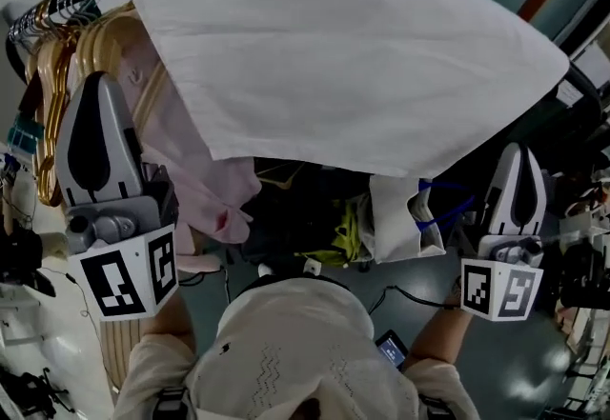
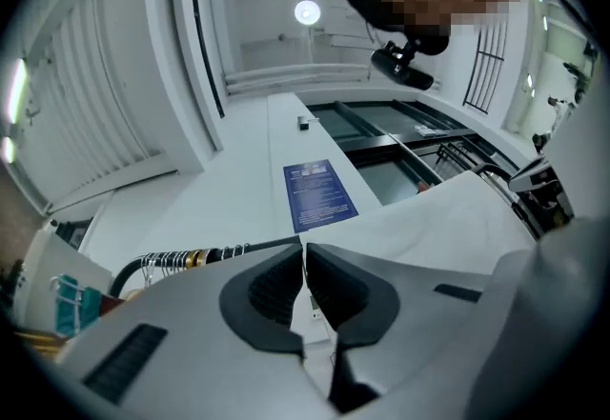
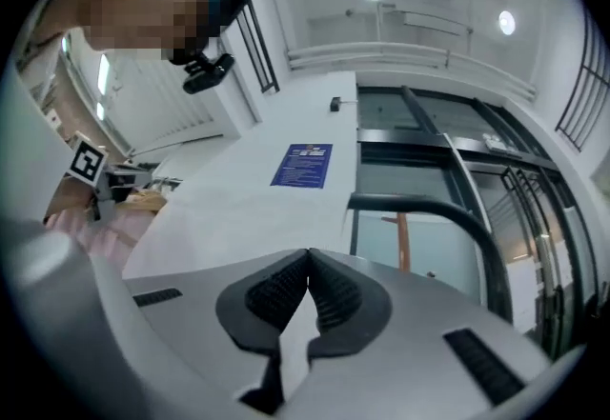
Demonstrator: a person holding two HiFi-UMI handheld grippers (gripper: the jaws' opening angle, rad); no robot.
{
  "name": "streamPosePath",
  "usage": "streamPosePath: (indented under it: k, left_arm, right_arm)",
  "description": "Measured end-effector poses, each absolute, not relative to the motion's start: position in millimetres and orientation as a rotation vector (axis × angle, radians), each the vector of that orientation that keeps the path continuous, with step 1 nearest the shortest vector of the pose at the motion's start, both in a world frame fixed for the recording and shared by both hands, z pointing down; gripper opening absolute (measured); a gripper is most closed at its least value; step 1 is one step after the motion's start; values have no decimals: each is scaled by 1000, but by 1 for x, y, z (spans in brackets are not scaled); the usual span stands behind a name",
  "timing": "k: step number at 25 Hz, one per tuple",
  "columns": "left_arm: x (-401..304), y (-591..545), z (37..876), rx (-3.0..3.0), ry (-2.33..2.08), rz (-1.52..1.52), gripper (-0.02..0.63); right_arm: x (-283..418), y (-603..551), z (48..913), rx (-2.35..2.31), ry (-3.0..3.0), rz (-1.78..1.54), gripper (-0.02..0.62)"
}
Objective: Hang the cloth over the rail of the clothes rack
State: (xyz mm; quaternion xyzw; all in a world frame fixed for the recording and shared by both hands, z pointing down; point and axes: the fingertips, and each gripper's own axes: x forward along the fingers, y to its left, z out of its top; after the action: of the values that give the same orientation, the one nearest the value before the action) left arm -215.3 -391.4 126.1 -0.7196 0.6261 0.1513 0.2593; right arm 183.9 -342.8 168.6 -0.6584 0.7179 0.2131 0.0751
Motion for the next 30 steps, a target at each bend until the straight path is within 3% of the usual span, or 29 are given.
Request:
streamPosePath:
  k: [18, 23, 30]
  left_arm:
    - [-122, -354, 386, -2670, 1445, 80, 20]
    - [-93, -315, 414, -2727, 1412, 32, 20]
    - [-53, -272, 445, -2804, 1528, 73, 20]
  right_arm:
    - [43, -324, 393, -1735, 2558, -24, 18]
    - [9, -303, 422, -1598, 2695, -13, 18]
    - [18, -257, 448, -1551, 2733, -43, 18]
